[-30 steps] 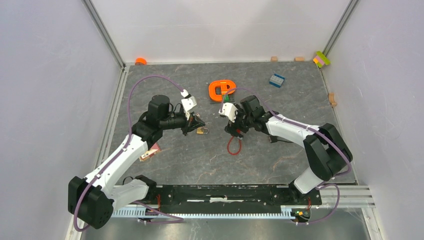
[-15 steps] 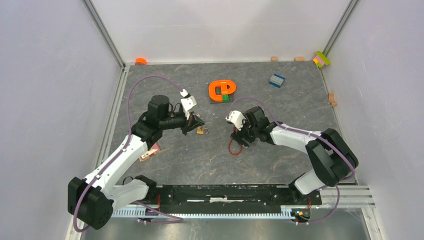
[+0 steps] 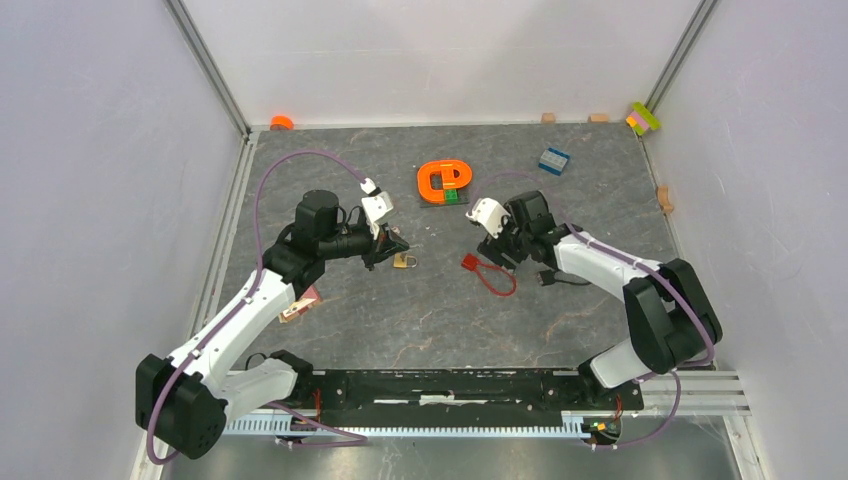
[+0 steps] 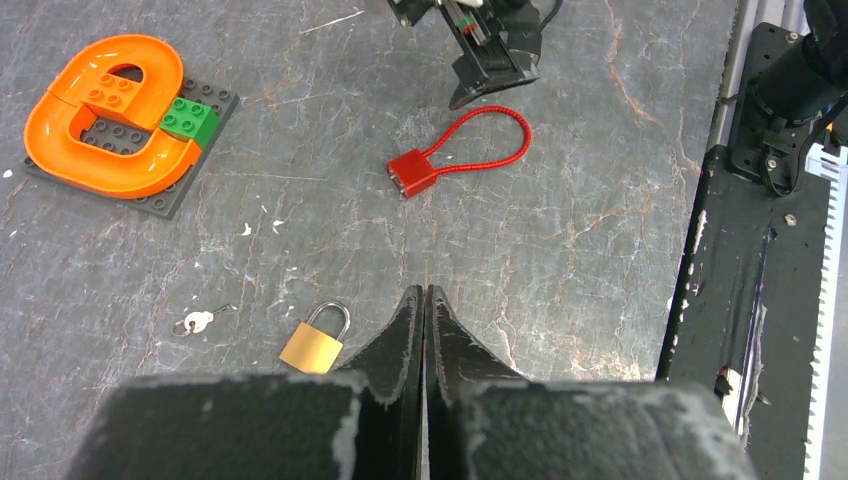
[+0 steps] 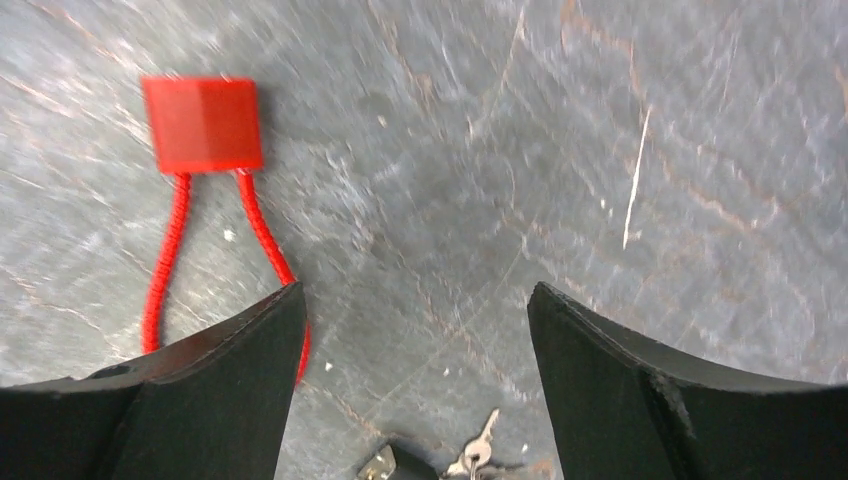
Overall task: Unlock with the key
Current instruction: Pick up the lock from the center of the board.
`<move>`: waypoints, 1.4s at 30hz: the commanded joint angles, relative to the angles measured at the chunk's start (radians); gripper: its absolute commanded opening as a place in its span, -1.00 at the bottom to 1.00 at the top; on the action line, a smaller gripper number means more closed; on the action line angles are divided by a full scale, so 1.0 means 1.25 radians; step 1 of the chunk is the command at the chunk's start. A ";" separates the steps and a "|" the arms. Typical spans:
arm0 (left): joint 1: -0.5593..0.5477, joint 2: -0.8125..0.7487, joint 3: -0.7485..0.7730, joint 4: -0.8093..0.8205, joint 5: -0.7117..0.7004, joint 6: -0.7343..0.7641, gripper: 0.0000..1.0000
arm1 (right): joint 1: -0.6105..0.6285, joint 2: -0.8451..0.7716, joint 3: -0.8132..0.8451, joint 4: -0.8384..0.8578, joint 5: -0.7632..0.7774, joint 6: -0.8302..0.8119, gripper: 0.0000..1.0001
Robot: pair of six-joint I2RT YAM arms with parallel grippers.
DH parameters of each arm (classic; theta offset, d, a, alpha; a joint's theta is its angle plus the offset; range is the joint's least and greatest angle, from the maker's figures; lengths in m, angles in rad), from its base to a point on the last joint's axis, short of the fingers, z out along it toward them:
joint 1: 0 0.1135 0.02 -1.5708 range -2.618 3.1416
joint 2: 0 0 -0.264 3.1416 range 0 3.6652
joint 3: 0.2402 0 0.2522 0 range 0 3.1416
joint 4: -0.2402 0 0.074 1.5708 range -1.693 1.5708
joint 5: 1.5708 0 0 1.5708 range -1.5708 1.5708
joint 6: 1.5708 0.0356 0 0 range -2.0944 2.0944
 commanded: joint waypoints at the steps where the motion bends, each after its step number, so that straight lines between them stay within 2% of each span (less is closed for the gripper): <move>1: 0.002 -0.022 0.009 0.015 0.002 0.007 -0.96 | -0.001 -0.004 0.062 -0.026 -0.163 -0.031 0.73; 7: 0.003 -0.022 0.004 0.018 0.003 0.008 -0.96 | 0.000 0.047 0.088 -0.031 -0.349 0.001 0.78; 11: 0.003 -0.024 0.004 0.018 0.004 0.009 -0.96 | 0.000 0.100 0.109 -0.010 -0.369 0.035 0.76; 20: 0.003 -0.026 0.001 0.020 0.008 0.010 -0.95 | 0.037 0.163 0.127 0.038 -0.308 0.083 0.69; 29: 0.003 -0.031 -0.001 0.020 0.006 0.010 -0.96 | 0.074 0.182 0.103 0.061 -0.165 0.102 0.44; 38: 0.002 -0.030 -0.002 0.020 0.008 0.010 -0.96 | 0.075 0.198 0.098 0.063 -0.158 0.114 0.27; 42: 0.003 -0.026 -0.002 0.021 0.005 0.011 -0.96 | 0.075 0.203 0.103 0.059 -0.160 0.113 0.08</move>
